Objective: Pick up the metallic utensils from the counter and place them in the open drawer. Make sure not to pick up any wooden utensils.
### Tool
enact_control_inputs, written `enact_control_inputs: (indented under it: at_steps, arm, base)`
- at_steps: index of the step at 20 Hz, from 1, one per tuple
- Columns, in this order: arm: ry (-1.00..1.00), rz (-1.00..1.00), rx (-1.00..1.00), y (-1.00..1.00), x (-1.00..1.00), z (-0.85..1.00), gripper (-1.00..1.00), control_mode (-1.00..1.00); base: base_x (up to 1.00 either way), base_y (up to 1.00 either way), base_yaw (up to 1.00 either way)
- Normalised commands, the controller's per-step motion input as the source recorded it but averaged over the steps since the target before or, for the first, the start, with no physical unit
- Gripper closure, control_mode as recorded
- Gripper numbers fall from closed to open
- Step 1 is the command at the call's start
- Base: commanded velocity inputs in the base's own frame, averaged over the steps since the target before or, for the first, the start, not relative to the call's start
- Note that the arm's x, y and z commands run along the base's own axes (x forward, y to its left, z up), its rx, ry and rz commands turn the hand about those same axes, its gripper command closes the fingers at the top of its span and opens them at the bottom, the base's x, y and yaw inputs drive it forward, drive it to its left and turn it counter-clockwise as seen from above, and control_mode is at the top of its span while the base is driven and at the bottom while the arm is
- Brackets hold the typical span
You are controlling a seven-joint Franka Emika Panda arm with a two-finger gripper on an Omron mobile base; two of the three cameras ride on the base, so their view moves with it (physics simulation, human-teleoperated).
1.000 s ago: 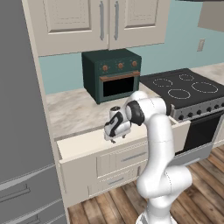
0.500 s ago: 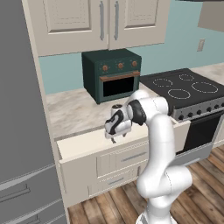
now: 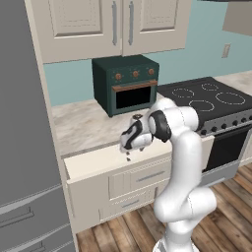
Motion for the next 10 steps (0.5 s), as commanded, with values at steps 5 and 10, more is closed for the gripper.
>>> enact_control_inputs:
  at_steps: [5,10]
  arm:
    - [-0.09,0.02,0.01,-0.04,-0.29,0.67,-1.00,-1.00]
    - [-0.04,0.00,-0.02,0.00,-0.26,0.99,-1.00,-1.00]
  base:
    - [0.00,0.00,0.00]
    - [0.00,0.00,0.00]
